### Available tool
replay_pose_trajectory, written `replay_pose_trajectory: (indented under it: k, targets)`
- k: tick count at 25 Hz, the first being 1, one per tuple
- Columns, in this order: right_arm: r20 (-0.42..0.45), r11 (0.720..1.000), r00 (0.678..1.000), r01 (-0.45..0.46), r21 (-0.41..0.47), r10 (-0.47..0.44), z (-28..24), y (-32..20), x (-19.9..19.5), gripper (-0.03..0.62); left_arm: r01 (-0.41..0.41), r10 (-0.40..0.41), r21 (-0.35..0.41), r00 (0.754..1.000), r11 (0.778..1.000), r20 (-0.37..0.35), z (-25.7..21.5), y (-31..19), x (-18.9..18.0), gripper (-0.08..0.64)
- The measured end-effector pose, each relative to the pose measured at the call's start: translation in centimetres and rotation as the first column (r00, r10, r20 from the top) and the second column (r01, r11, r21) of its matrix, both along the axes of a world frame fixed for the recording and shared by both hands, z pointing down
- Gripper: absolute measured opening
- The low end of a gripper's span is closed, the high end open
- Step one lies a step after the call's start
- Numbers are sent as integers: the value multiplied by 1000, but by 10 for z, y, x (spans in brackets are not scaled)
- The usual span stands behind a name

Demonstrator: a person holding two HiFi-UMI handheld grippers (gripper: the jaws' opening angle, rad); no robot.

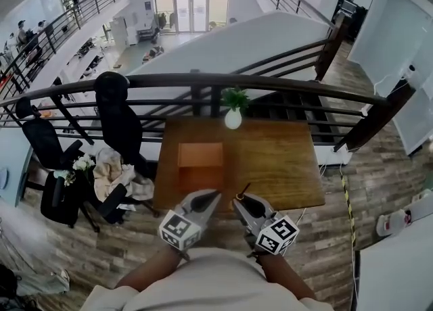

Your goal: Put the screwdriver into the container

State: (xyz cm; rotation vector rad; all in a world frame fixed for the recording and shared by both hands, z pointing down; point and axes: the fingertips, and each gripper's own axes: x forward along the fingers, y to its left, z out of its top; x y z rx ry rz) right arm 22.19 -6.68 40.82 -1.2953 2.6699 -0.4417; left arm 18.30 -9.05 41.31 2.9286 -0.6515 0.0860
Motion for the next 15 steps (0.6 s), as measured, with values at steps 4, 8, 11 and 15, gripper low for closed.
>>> replay_pose_trajectory:
  k: [4, 8, 11, 15]
  targets:
    - [10, 1000, 1000, -15, -12, 15, 1, -7, 10, 77, -19, 19, -3, 1000, 1000, 13, 3, -6, 13, 3]
    - [13, 1000, 1000, -16, -6, 16, 5, -16, 16, 77, -31, 31, -3, 999, 1000, 13, 5, -14, 21, 3]
    - [8, 1000, 1000, -18, -4, 18, 5, -25, 17, 77, -33, 33, -11, 999, 999, 12, 8, -24, 22, 3]
    - [2, 1000, 1000, -22, -7, 22, 3, -40, 13, 77, -40, 40, -5, 999, 999, 8, 5, -39, 19, 3]
